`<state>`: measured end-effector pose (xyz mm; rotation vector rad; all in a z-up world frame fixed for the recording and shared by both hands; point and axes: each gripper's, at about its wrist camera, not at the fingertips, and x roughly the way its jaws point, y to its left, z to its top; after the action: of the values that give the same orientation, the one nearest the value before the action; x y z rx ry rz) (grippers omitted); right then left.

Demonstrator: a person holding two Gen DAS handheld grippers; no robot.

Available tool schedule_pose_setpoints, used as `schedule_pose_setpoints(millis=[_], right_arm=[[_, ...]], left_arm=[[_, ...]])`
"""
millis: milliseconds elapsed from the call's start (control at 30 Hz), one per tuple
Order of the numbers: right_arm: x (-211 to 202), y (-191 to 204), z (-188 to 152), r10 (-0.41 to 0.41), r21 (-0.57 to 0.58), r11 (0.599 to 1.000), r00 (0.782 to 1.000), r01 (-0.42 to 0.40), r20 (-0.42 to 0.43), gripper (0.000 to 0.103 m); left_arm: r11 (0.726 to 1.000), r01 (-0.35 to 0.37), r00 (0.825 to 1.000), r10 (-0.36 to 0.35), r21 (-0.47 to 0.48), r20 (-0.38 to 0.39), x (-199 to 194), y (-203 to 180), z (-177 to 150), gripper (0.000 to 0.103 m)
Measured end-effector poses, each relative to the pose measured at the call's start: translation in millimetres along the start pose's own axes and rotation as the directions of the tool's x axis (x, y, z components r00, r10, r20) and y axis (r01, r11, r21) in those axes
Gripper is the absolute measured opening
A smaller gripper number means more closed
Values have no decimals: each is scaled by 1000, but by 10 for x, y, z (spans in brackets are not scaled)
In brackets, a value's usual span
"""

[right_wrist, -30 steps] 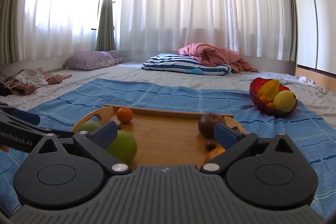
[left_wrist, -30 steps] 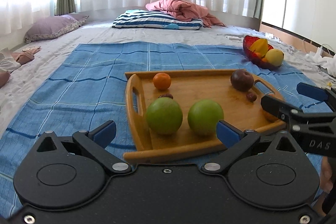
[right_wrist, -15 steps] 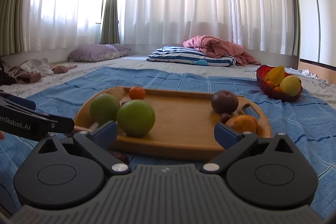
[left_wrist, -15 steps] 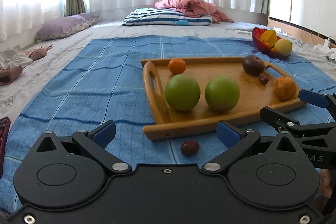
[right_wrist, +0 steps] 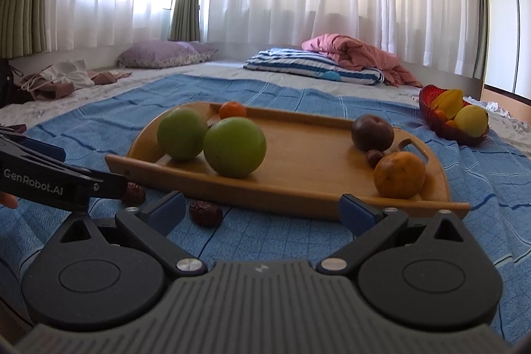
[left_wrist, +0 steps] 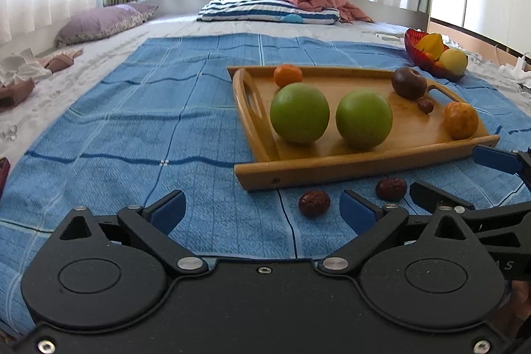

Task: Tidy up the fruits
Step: 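Move both open tools back toward the remaining dates beside the tray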

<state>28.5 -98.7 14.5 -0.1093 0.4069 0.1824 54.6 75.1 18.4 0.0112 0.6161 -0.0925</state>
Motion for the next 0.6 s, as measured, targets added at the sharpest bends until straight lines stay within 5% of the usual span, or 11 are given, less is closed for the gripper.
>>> schedule_pose_setpoints(millis=[367, 600], right_arm=[[77, 134, 3, 4, -34, 999, 999, -5, -36, 103], [123, 182, 39, 26, -26, 999, 998, -27, -52, 102]], left_arm=[[1000, 28, 999, -28, -9, -29, 126, -38, -24, 88], [1000, 23, 999, -23, -17, -33, 161, -24, -11, 70]])
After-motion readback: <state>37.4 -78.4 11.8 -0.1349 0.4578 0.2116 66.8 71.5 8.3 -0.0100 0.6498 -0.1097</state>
